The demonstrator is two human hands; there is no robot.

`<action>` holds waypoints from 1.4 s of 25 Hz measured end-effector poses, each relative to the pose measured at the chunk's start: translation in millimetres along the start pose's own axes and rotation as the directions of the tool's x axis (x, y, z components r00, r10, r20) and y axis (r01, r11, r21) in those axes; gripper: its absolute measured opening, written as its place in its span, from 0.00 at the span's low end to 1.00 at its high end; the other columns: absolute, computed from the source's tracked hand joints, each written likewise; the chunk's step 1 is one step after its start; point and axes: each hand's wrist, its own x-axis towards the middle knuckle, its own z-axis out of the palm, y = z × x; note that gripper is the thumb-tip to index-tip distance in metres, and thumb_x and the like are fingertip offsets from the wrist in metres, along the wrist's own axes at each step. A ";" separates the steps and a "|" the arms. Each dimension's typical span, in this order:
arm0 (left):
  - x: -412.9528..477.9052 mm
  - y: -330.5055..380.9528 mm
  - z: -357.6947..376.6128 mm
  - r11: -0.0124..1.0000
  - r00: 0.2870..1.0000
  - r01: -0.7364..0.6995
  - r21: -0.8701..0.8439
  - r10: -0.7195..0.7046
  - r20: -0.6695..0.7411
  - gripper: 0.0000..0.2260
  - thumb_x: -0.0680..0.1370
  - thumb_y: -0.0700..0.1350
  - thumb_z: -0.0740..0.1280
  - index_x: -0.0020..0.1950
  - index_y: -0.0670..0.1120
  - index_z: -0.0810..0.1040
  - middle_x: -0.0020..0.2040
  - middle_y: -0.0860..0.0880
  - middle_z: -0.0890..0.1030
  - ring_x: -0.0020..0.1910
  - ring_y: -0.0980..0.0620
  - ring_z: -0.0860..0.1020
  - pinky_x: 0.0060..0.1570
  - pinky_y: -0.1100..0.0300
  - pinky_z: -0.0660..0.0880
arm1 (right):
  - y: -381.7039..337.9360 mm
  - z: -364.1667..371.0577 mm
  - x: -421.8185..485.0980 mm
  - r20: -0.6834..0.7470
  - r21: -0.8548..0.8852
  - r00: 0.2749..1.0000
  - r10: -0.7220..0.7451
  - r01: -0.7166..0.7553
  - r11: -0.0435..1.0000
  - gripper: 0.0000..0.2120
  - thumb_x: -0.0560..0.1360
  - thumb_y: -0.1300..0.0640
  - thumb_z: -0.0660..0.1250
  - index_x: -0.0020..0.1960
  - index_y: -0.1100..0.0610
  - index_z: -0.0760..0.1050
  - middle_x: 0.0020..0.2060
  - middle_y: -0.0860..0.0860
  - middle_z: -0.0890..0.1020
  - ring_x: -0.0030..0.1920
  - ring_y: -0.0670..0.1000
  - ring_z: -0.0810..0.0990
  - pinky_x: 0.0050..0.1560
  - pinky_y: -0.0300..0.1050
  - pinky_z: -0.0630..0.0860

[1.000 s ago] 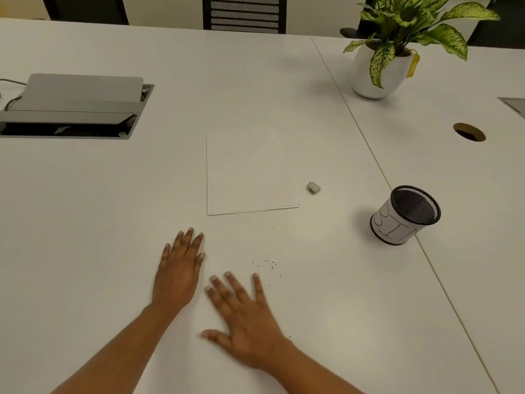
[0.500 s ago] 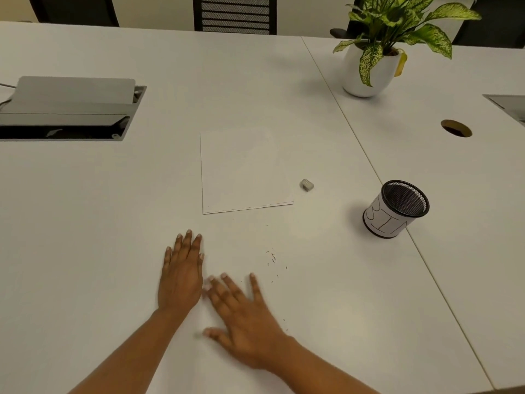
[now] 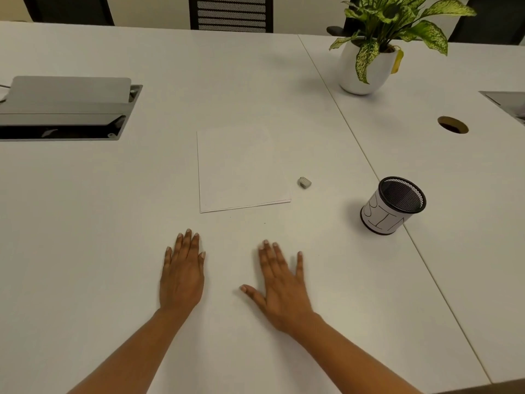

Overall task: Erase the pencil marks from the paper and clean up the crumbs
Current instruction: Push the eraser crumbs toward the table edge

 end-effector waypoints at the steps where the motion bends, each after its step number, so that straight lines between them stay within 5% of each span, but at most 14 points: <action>1: 0.4 3.8 -0.2 1.000 1.000 -0.001 -0.006 0.001 0.011 0.20 0.82 0.44 0.51 0.73 0.41 0.58 0.74 0.44 0.58 0.74 0.47 0.54 0.72 0.51 0.47 | -12.0 1.3 0.1 0.014 0.002 0.998 -0.059 0.059 0.998 0.35 0.75 0.34 0.40 0.71 0.56 0.59 0.70 0.50 0.66 0.70 0.50 0.64 0.66 0.59 0.46; 4: 2.7 12.9 0.9 1.000 1.000 -0.003 -0.021 0.004 0.030 0.21 0.82 0.46 0.49 0.75 0.43 0.53 0.76 0.46 0.53 0.75 0.49 0.49 0.72 0.54 0.42 | -32.8 8.9 6.6 0.039 -0.024 0.986 -0.161 0.162 0.986 0.33 0.76 0.35 0.39 0.70 0.53 0.60 0.70 0.48 0.67 0.70 0.49 0.65 0.64 0.60 0.50; 11: 0.1 17.8 3.5 0.996 0.999 0.040 0.085 -0.041 0.007 0.29 0.77 0.54 0.42 0.70 0.41 0.66 0.71 0.43 0.67 0.71 0.44 0.64 0.68 0.45 0.57 | -7.0 6.6 21.5 -0.061 0.026 0.995 0.083 -0.082 0.996 0.32 0.76 0.39 0.38 0.71 0.57 0.60 0.70 0.53 0.67 0.72 0.53 0.61 0.66 0.63 0.45; 15: -0.2 18.7 3.3 0.986 0.994 0.106 0.132 -0.109 0.012 0.29 0.76 0.55 0.41 0.72 0.43 0.63 0.73 0.44 0.64 0.72 0.45 0.60 0.70 0.46 0.51 | -44.5 -1.2 66.8 0.029 0.274 0.988 -0.151 0.138 0.952 0.29 0.75 0.43 0.38 0.74 0.52 0.47 0.75 0.50 0.49 0.74 0.47 0.40 0.70 0.65 0.35; 19: 0.2 17.8 5.9 0.983 0.994 0.105 0.149 -0.110 0.022 0.27 0.76 0.53 0.46 0.69 0.42 0.68 0.69 0.41 0.70 0.68 0.42 0.67 0.65 0.41 0.61 | -48.4 8.6 102.2 0.094 0.256 0.969 -0.227 0.196 0.946 0.32 0.73 0.39 0.33 0.74 0.51 0.44 0.75 0.48 0.46 0.74 0.48 0.40 0.71 0.64 0.35; 22: 0.7 18.2 5.9 0.986 0.992 0.121 0.111 -0.124 0.014 0.27 0.77 0.54 0.45 0.70 0.43 0.66 0.70 0.42 0.69 0.70 0.42 0.66 0.66 0.41 0.59 | -38.4 13.9 100.6 0.057 0.219 0.989 -0.139 0.123 0.968 0.43 0.65 0.31 0.24 0.73 0.52 0.40 0.75 0.49 0.44 0.74 0.49 0.39 0.71 0.59 0.32; 25: 0.6 17.6 6.7 0.986 0.993 0.119 0.114 -0.121 0.011 0.28 0.77 0.55 0.43 0.71 0.43 0.66 0.71 0.43 0.67 0.71 0.43 0.64 0.67 0.41 0.58 | -25.7 9.4 76.5 0.051 0.223 0.995 0.089 -0.098 0.970 0.44 0.63 0.31 0.23 0.72 0.56 0.34 0.75 0.52 0.42 0.74 0.50 0.38 0.70 0.54 0.31; 28: 1.3 18.3 4.9 0.989 0.994 0.105 0.105 -0.107 0.005 0.27 0.77 0.54 0.46 0.68 0.41 0.69 0.68 0.41 0.70 0.68 0.40 0.67 0.64 0.39 0.61 | -4.9 0.0 50.2 0.046 0.193 0.974 0.223 -0.228 0.955 0.49 0.61 0.28 0.21 0.72 0.59 0.37 0.75 0.54 0.44 0.75 0.51 0.41 0.69 0.51 0.31; 32: 6.3 19.0 5.3 0.994 0.998 0.049 0.095 -0.051 0.026 0.30 0.79 0.57 0.43 0.67 0.39 0.69 0.68 0.39 0.70 0.68 0.40 0.68 0.65 0.39 0.61 | 59.1 -17.6 44.1 0.012 0.537 0.957 0.290 -0.251 0.805 0.34 0.73 0.39 0.43 0.73 0.56 0.52 0.75 0.51 0.51 0.72 0.42 0.45 0.73 0.46 0.38; 35: 28.9 28.2 7.5 0.994 0.997 -0.034 0.107 0.026 0.070 0.44 0.72 0.66 0.28 0.73 0.40 0.58 0.74 0.42 0.59 0.74 0.46 0.55 0.71 0.48 0.47 | 107.7 -19.7 35.9 0.003 0.425 0.934 0.356 -0.323 0.845 0.33 0.73 0.39 0.43 0.73 0.55 0.51 0.75 0.50 0.52 0.73 0.42 0.46 0.74 0.46 0.41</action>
